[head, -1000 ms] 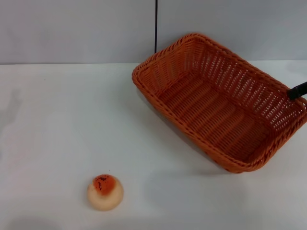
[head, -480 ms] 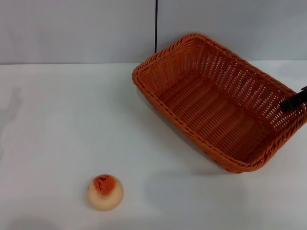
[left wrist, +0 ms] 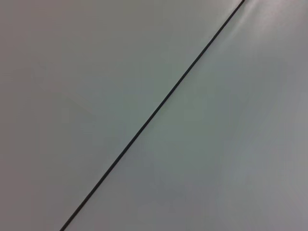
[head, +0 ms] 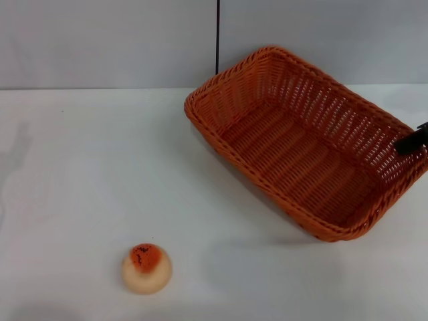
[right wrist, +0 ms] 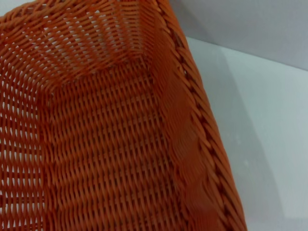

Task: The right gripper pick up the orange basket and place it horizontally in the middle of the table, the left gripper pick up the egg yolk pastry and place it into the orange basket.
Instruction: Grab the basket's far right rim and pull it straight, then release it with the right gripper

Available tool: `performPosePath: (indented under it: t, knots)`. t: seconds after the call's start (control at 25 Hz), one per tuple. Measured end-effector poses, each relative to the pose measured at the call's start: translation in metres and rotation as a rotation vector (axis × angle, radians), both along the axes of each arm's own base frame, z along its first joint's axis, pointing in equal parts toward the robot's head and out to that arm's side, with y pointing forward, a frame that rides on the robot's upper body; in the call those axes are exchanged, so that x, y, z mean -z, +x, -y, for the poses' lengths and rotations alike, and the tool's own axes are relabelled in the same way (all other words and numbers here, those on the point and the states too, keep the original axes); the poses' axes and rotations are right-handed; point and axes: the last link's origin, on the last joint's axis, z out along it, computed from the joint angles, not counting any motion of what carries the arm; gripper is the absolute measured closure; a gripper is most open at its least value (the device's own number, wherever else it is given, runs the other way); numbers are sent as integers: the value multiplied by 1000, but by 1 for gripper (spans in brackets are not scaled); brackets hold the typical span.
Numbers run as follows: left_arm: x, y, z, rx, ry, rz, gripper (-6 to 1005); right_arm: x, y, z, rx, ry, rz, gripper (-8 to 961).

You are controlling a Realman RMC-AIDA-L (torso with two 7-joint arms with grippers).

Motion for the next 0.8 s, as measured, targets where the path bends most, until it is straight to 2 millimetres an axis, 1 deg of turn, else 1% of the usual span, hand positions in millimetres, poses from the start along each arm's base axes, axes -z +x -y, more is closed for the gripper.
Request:
performPosePath:
  t: [0.08, 0.32, 0.48, 0.52, 0.56, 0.64, 0.68, 0.8]
  knots:
    - [1, -1, 1, -8, 0, 5, 199, 1, 0, 0, -3, -1, -3, 786]
    - [1, -2, 2, -11, 1, 5, 199, 1, -1, 3, -14, 2, -14, 787]
    - [1, -3, 3, -15, 1, 6, 199, -8, -11, 8, -79, 42, -54, 787]
    - [1, -3, 3, -15, 1, 6, 199, -8, -11, 8, -79, 42, -54, 787]
    - [0, -3, 4, -16, 1, 7, 199, -11, -17, 10, -114, 54, -91, 787]
    - [0, -3, 4, -17, 2, 7, 199, -13, -21, 12, -135, 60, -117, 787]
    - [0, -3, 4, -17, 2, 8, 199, -17, -28, 16, -171, 67, -166, 787]
    - [0, -3, 4, -17, 3, 8, 199, -21, -32, 19, -200, 72, -203, 787]
